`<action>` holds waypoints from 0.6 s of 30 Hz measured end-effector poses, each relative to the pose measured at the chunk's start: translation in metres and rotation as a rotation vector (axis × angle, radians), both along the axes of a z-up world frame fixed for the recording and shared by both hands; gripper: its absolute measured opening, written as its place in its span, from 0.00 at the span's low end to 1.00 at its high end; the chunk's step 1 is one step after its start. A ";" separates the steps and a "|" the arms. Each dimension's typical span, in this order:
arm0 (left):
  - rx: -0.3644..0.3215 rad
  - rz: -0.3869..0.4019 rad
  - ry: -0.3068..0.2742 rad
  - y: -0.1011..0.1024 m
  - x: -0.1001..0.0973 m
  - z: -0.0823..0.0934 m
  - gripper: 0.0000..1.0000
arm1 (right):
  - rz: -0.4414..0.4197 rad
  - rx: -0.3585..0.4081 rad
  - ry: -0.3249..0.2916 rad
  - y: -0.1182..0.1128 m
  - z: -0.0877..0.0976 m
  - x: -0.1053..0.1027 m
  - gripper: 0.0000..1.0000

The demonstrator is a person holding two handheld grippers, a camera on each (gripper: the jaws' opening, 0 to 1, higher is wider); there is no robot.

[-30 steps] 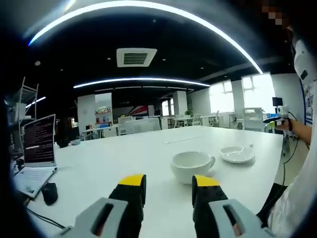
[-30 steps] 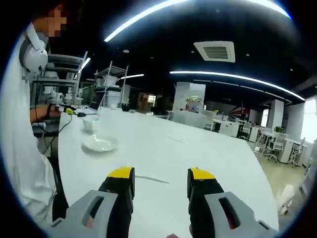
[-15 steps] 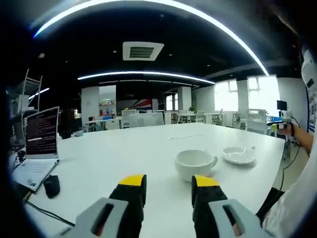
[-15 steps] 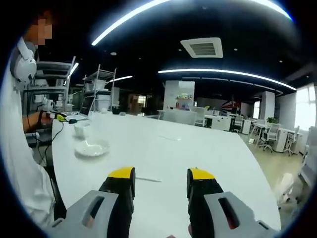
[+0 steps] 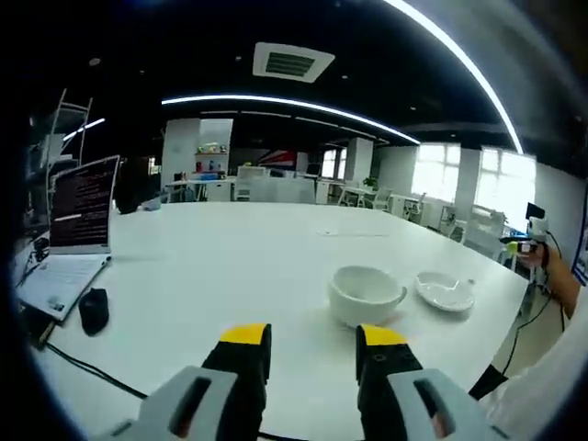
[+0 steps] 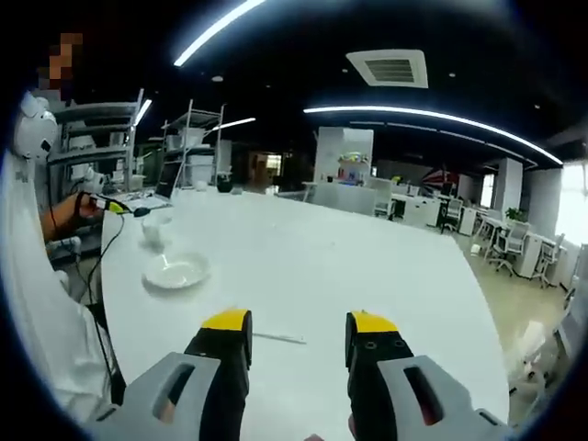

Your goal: Tidy tabletop coffee trays, cups and spoons，present forward

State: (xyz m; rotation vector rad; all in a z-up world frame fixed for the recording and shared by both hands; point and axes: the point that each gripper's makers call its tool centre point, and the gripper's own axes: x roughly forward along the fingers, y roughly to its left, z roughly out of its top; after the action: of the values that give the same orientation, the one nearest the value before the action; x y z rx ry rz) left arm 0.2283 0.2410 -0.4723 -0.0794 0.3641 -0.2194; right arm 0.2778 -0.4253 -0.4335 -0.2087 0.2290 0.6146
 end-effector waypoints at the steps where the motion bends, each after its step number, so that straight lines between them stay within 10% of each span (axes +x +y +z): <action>1: 0.003 0.000 0.002 0.000 0.000 0.002 0.38 | 0.002 -0.003 0.000 0.001 0.002 0.001 0.41; 18: 0.007 -0.073 0.132 -0.012 0.008 0.030 0.36 | 0.129 -0.109 0.045 0.073 0.049 0.047 0.40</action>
State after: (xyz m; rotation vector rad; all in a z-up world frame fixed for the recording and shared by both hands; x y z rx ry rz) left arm 0.2362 0.2289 -0.4425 -0.0738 0.4994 -0.2861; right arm 0.3250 -0.3522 -0.3842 -0.3163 0.2946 0.7363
